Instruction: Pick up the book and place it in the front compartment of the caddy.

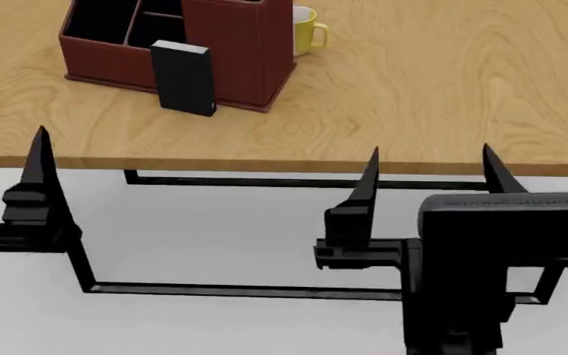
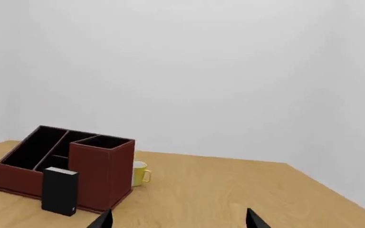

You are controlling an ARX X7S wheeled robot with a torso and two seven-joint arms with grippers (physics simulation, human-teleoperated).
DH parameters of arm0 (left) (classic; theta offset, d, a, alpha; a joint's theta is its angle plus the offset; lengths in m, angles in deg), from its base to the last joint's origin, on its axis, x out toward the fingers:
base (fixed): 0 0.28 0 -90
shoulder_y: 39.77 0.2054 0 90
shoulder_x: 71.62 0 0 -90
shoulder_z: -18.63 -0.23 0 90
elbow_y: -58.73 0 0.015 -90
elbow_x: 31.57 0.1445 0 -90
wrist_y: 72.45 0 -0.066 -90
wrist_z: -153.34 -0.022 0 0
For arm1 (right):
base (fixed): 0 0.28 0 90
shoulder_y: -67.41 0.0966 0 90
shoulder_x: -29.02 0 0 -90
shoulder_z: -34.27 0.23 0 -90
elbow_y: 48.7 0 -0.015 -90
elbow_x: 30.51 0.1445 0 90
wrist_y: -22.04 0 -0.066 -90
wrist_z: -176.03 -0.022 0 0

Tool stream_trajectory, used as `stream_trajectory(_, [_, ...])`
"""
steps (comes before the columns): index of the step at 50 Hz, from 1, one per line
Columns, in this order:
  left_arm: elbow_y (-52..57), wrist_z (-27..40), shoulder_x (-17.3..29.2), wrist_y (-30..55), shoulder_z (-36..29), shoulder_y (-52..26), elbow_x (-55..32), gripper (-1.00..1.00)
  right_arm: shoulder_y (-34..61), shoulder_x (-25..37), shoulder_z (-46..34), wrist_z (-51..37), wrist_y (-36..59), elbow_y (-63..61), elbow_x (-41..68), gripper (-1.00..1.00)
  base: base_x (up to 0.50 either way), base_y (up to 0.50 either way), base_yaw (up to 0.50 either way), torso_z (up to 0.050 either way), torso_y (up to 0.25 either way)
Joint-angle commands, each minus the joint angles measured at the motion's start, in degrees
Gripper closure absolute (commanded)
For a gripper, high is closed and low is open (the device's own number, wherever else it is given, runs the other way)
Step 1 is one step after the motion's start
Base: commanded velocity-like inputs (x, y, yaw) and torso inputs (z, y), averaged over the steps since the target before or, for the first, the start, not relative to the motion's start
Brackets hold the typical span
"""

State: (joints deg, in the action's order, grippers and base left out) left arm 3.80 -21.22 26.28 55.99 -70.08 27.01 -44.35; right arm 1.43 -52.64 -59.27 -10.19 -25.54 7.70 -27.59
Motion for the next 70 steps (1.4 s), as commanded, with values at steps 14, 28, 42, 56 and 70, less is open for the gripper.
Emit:
stream_trajectory(14, [23.28,18.10,7.70,19.84,11.20,-5.54,-25.38,-1.00,12.67,3.55,-0.31,-3.97,32.21,-26.30,-0.32,-1.00,0.05,0.00,0.00,0.000,0.000])
stream_trajectory(28, [21.88,19.11,8.50,16.93,9.25,-3.75,-24.31,-1.00,12.89,3.42,-1.78,-5.96,32.07,-25.89,1.60,-1.00,0.24,0.06,0.00,0.000,0.000])
stream_trajectory(42, [21.51,20.27,9.44,15.81,8.94,-3.57,-25.56,-1.00,13.55,3.29,-2.84,-6.48,30.91,-24.53,2.64,-1.00,0.26,0.25,0.00,0.000,0.000])
stream_trajectory(56, [21.10,21.04,10.20,15.00,7.94,-3.63,-25.83,-1.00,14.44,3.16,-3.37,-6.65,30.31,-23.22,3.34,-1.00,0.26,0.19,0.00,0.000,0.000])
stream_trajectory(70, [20.89,21.68,10.74,14.25,7.63,-3.37,-27.14,-1.00,15.03,2.90,-4.19,-7.33,30.02,-22.22,3.66,-1.00,0.26,0.17,0.00,0.000,0.001])
